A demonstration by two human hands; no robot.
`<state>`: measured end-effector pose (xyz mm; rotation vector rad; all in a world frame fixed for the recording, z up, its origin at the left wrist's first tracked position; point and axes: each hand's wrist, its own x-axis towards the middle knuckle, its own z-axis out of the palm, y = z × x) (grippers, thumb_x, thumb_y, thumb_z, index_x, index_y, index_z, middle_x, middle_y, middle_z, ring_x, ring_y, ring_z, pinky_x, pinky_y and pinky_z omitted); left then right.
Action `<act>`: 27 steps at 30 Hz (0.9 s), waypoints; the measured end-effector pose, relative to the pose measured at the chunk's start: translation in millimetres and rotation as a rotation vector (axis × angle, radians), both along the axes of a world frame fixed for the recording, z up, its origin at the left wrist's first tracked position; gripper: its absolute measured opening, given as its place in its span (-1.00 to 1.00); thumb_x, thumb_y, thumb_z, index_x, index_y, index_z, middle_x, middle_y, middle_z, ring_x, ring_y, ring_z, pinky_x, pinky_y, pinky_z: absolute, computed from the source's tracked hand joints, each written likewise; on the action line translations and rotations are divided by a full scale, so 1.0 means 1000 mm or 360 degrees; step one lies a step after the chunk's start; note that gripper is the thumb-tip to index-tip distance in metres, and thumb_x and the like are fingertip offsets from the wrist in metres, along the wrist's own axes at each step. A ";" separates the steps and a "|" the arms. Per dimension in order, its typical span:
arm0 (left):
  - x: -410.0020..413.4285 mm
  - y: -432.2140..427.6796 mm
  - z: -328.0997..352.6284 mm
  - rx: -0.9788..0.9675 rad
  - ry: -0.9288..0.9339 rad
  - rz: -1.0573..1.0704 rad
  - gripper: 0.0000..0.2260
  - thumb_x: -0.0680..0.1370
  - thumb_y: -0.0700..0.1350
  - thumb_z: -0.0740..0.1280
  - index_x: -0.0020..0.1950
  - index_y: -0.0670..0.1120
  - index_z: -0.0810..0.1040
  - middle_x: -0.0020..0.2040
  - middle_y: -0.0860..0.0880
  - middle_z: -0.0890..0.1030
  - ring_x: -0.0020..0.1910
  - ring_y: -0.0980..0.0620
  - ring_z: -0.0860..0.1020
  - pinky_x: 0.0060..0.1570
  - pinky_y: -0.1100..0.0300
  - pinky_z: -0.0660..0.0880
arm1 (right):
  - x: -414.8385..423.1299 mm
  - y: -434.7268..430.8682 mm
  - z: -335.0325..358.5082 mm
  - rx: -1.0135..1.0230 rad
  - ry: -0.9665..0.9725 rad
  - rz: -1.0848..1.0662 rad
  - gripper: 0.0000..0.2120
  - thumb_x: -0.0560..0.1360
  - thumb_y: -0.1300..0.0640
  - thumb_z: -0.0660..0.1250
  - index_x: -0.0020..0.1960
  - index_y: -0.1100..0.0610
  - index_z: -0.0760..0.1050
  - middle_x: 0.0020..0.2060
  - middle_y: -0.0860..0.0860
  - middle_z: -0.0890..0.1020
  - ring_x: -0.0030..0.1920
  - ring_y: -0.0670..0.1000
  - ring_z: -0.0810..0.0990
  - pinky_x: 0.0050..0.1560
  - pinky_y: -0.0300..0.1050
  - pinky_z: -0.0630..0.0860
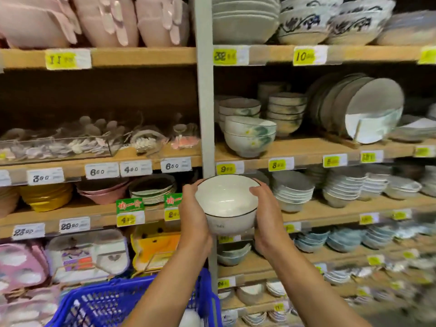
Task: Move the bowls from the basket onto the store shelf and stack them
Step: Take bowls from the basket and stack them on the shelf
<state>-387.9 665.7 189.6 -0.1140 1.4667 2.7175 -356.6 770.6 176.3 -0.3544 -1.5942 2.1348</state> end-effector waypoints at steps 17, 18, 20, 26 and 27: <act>0.000 0.240 0.043 -0.0236 0.0093 -0.0347 -0.56 0.36 0.07 0.24 0.18 -0.06 0.57 0.16 -0.16 0.62 0.17 -0.18 0.55 0.24 -0.15 0.45 | 0.008 0.249 0.053 -0.0071 0.0025 -0.0330 -0.93 0.40 0.14 0.17 -0.24 0.08 0.40 -0.12 0.13 0.50 -0.06 0.14 0.45 -0.08 0.03 0.36; -0.005 0.248 0.045 -0.0255 0.0107 -0.0340 -0.60 0.40 0.05 0.24 0.16 -0.05 0.59 0.13 -0.14 0.64 0.15 -0.16 0.57 0.21 -0.14 0.47 | 0.003 0.256 0.056 -0.0074 0.0028 -0.0328 -0.92 0.41 0.14 0.17 -0.23 0.08 0.42 -0.12 0.12 0.52 -0.06 0.14 0.47 -0.08 0.02 0.37; -0.019 0.262 0.049 -0.0293 0.0139 -0.0311 -0.68 0.46 0.03 0.22 0.13 0.01 0.61 0.08 -0.09 0.67 0.10 -0.12 0.59 0.15 -0.08 0.52 | -0.008 0.269 0.061 -0.0108 0.0041 -0.0317 -0.87 0.45 0.16 0.16 -0.20 0.06 0.46 -0.12 0.10 0.57 -0.06 0.12 0.51 -0.09 -0.01 0.43; -0.075 0.289 0.057 -0.0331 0.0192 -0.0289 -0.70 0.49 -0.03 0.19 0.10 -0.01 0.63 0.02 -0.08 0.69 0.04 -0.10 0.62 0.00 0.02 0.53 | -0.057 0.290 0.069 -0.0247 0.0010 -0.0288 -0.80 0.46 0.15 0.15 -0.11 -0.01 0.55 -0.09 0.09 0.63 0.00 0.15 0.59 0.05 0.15 0.55; -0.084 0.291 0.058 -0.0326 0.0191 -0.0298 -0.71 0.49 -0.03 0.19 0.09 -0.02 0.63 0.00 -0.08 0.70 0.02 -0.09 0.62 0.00 0.02 0.54 | -0.065 0.293 0.070 -0.0274 -0.0010 -0.0268 -0.81 0.46 0.14 0.15 -0.09 0.00 0.54 -0.09 0.10 0.63 -0.02 0.16 0.59 0.02 0.14 0.56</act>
